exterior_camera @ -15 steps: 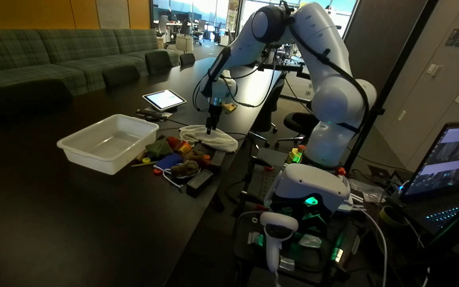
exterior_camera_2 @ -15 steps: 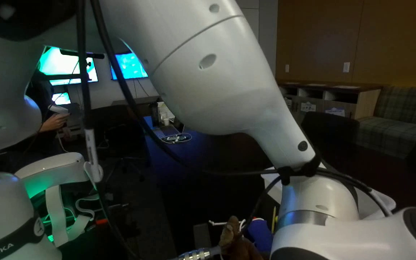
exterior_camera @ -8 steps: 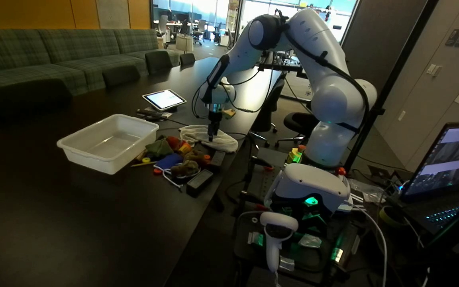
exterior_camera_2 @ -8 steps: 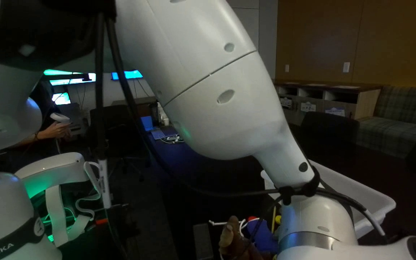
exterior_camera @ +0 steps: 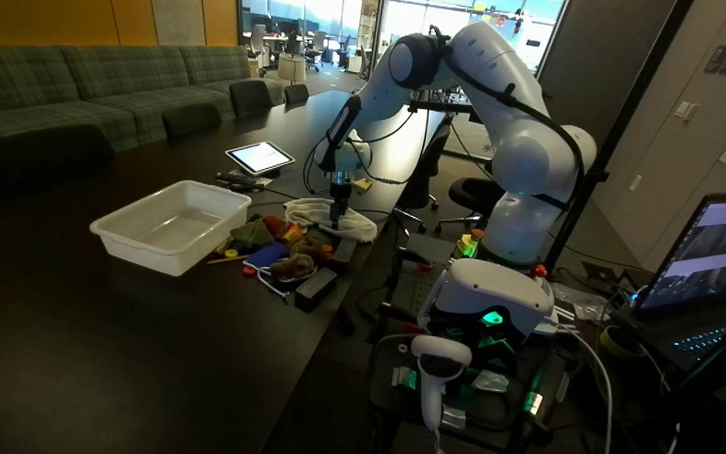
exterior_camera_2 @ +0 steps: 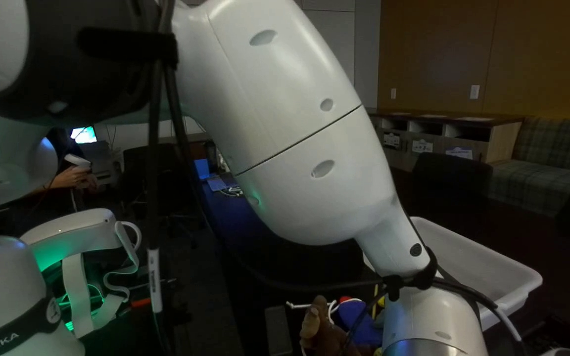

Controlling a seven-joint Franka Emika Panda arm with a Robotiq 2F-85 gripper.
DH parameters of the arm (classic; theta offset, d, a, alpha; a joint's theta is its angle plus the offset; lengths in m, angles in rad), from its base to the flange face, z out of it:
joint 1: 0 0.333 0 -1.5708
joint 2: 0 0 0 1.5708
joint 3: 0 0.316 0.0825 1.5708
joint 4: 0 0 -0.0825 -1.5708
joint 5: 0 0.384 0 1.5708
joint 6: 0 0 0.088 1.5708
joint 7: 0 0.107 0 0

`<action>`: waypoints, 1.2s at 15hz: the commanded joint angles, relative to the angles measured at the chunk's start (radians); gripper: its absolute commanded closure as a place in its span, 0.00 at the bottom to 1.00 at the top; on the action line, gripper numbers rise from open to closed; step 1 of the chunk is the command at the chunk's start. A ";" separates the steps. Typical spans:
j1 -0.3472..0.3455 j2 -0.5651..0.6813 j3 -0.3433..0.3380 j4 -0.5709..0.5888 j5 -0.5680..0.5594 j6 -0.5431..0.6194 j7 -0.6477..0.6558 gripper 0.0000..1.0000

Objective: Pick up the towel, push the objects in front of the white storage box to the left, place the towel in the storage box

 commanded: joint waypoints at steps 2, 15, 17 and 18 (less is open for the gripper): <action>-0.002 0.013 -0.012 0.015 -0.034 0.043 0.044 0.39; -0.151 -0.452 -0.017 -0.243 -0.021 -0.091 -0.132 0.93; -0.167 -0.530 -0.041 -0.269 -0.026 -0.163 -0.167 0.93; -0.171 -0.562 -0.054 -0.278 -0.033 -0.203 -0.188 0.93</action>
